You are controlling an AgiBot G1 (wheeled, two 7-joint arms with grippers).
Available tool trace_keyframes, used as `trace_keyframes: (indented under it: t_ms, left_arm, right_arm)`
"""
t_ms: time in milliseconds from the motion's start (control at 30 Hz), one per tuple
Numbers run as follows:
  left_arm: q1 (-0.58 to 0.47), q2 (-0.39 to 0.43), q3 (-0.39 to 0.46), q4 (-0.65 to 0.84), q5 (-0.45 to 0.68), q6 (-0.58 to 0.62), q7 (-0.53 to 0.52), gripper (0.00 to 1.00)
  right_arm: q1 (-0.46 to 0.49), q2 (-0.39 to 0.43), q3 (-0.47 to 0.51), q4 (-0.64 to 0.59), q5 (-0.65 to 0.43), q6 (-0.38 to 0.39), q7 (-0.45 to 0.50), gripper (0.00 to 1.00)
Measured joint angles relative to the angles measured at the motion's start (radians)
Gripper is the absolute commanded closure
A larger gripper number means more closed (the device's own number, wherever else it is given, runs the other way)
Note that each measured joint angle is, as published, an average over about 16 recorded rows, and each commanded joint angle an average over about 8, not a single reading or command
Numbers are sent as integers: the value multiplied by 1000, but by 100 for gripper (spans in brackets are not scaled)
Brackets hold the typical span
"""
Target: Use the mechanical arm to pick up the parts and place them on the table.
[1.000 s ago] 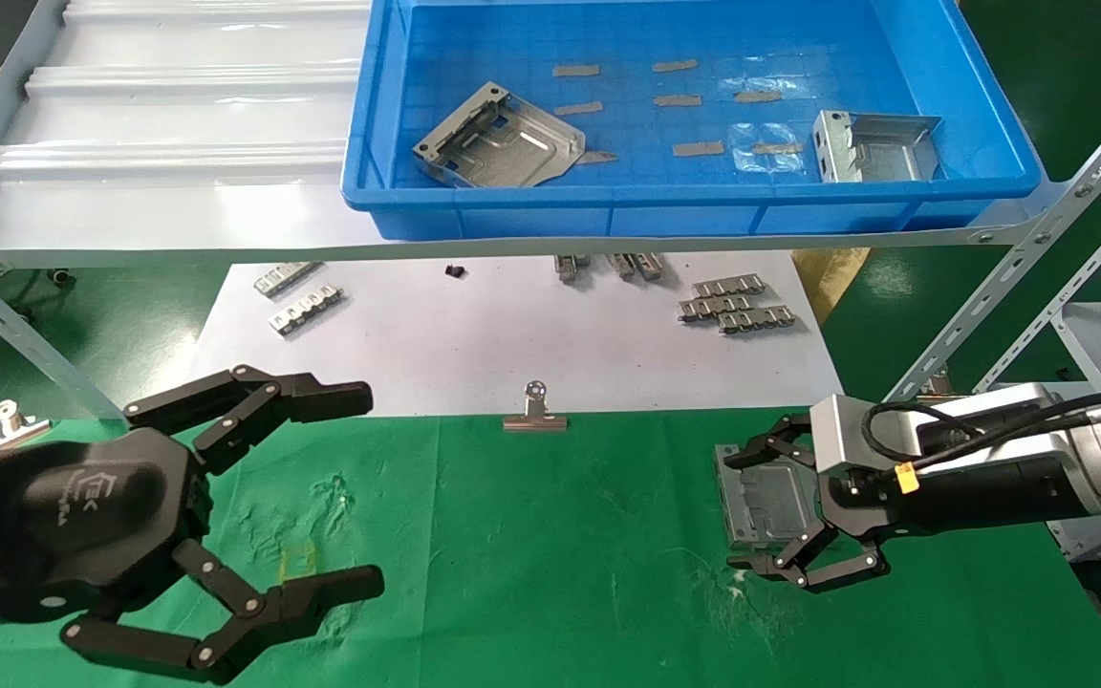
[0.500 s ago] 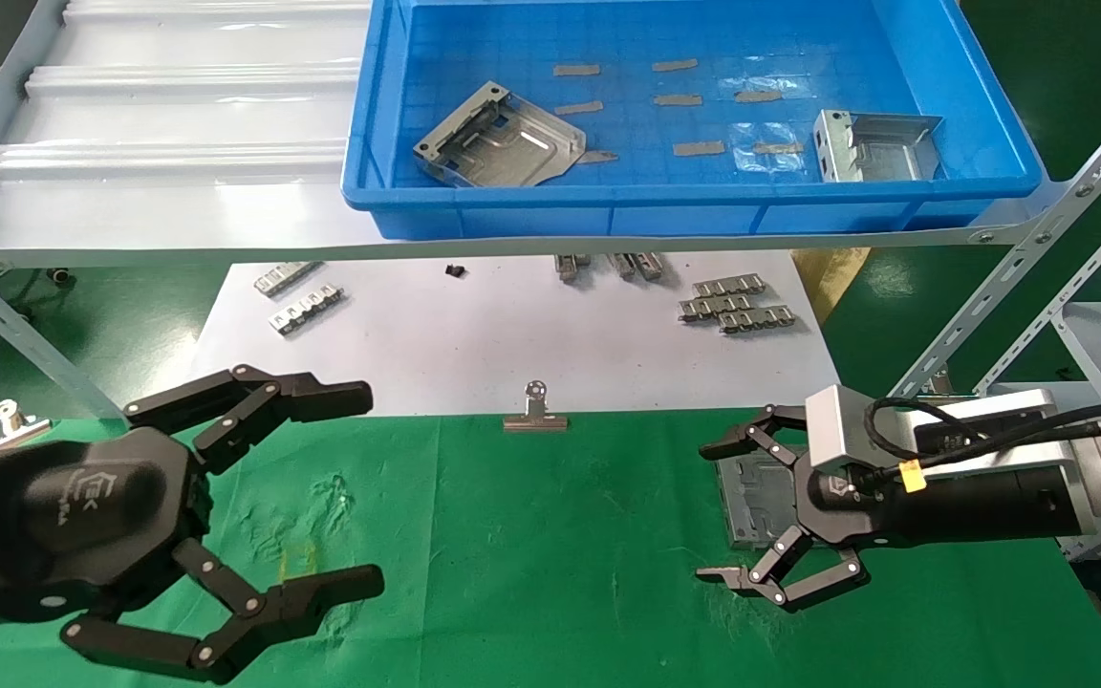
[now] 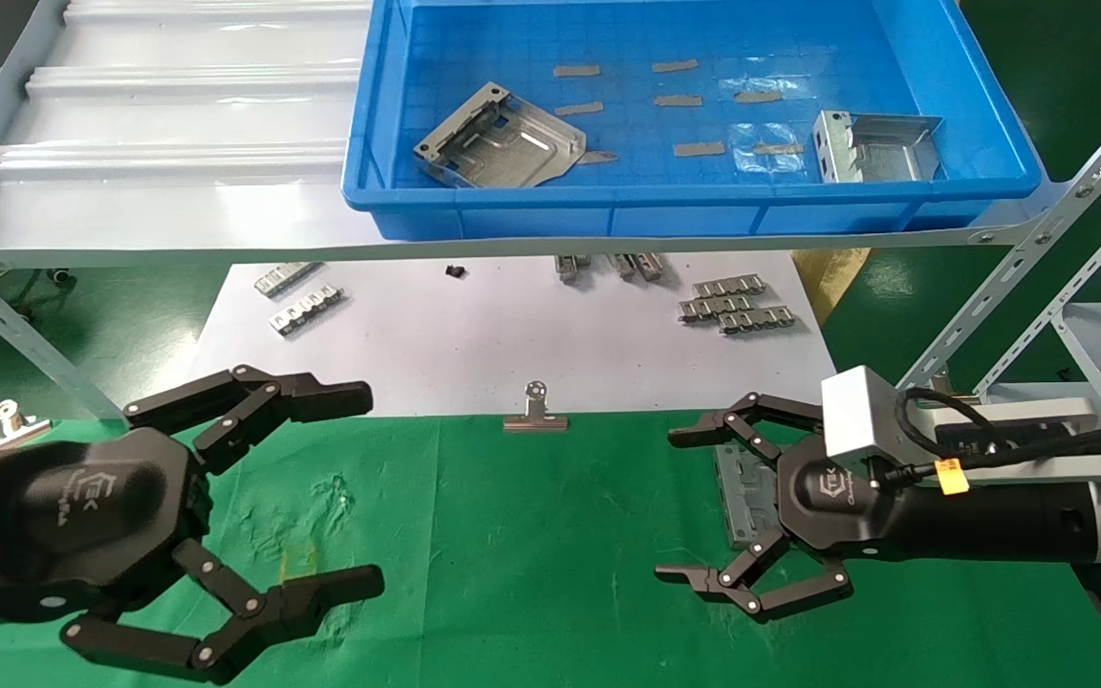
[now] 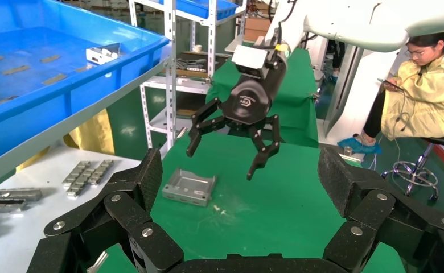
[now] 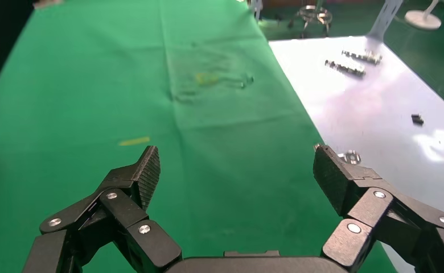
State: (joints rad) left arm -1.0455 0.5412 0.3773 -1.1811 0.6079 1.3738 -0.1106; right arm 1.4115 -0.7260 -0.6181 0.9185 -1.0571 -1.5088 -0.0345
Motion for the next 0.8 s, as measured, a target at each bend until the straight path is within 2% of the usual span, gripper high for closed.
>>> trace_keyframes:
  t_ms: [800]
  left_arm:
    - [0, 0, 0, 0, 0, 0, 0, 0]
  right_arm:
    - [-235, 80, 236, 255, 228, 9, 155, 0]
